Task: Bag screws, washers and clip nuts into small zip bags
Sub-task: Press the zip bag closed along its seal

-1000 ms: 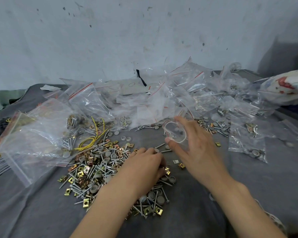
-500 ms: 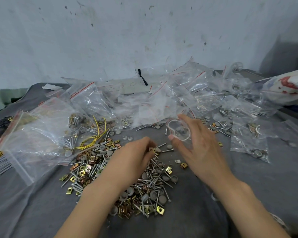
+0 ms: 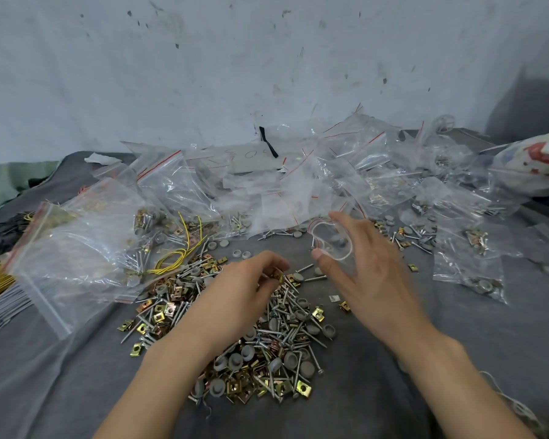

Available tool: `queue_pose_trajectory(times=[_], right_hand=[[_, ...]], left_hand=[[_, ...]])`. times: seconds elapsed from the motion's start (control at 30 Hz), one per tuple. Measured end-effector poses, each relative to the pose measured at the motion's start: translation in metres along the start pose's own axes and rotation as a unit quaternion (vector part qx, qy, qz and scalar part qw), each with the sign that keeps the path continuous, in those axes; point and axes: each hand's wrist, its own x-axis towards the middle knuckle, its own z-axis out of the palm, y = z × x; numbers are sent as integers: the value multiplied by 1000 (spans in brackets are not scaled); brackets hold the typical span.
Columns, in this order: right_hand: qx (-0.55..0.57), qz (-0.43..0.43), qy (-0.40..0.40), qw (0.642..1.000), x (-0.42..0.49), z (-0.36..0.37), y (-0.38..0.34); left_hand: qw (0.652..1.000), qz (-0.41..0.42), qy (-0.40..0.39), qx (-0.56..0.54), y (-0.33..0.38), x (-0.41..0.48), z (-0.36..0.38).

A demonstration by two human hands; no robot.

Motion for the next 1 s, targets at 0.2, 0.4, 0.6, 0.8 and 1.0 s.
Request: queue_pose_trajectory(times=[0.2,0.4,0.6,0.8,1.0], right_hand=[[9,-2,-1,1000,-1,0,0],[9,-5,-3,1000,-2,-1,2],[13,-4,-2,1000,-2,-2,4],[16,-5,-5,1000,-3,-4,2],[6,-35,6,999,-3,-3,0]], left_hand=[[1000,-1,-8,-28,2,2,2],[1000,29,4,-11,7,4,7],[999,41,-3,-17,9,4,11],[999,45,-7,-22,10,6,15],[989,19,38,-139,13,8,11]])
